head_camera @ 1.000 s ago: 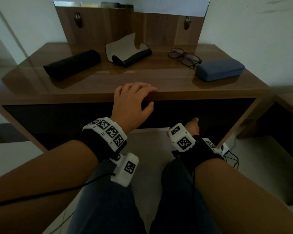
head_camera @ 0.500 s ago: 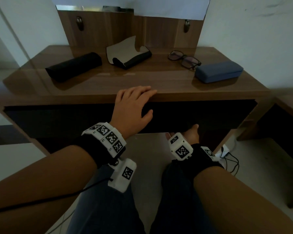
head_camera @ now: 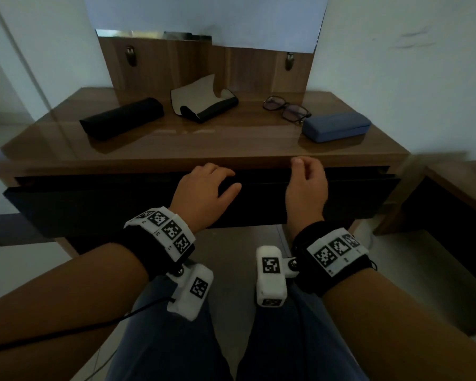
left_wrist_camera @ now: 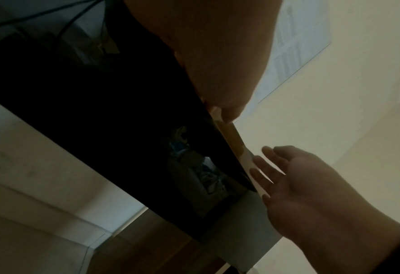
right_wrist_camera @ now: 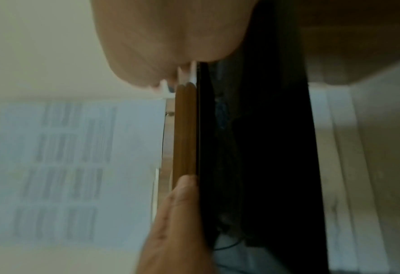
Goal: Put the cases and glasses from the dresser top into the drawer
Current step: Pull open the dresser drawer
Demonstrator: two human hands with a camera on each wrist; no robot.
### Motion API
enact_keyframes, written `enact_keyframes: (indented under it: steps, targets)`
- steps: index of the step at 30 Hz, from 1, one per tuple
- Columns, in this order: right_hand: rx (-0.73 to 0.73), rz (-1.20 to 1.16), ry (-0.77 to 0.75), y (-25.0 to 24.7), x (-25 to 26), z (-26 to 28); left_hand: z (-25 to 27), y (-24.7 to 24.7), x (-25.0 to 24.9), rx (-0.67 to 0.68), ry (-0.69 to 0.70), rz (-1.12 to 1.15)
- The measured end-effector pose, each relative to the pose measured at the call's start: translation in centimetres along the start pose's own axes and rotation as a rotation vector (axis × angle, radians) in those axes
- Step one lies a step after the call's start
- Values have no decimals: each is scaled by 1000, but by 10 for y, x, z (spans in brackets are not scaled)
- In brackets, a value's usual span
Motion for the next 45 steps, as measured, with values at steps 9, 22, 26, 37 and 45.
enact_keyframes:
  steps: [9,22,26,37,45]
  targets:
    - [381,597,-22,3,8,0,2,-9,1,159,-83,102]
    - [727,816,79,-3,35,0,8,-33,-23,431,-204,231]
    - [845,920,98,-8,47,13,18,-41,-34,556,-160,146]
    - [1031,1099,79,-30,64,33,42,-47,-51,592,-145,9]
    - [1079,1018,207,-42,69,36,43,-47,-56,762,-51,-61]
Point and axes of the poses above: each hand's wrist, its own z-axis away from the middle knuckle, its own y-axis out of the palm, x = y × z, the point moved 3 cm from there along -z, towards the middle knuckle, and after that the axes turned 7 degrees about -z, right-handed, at the moved point
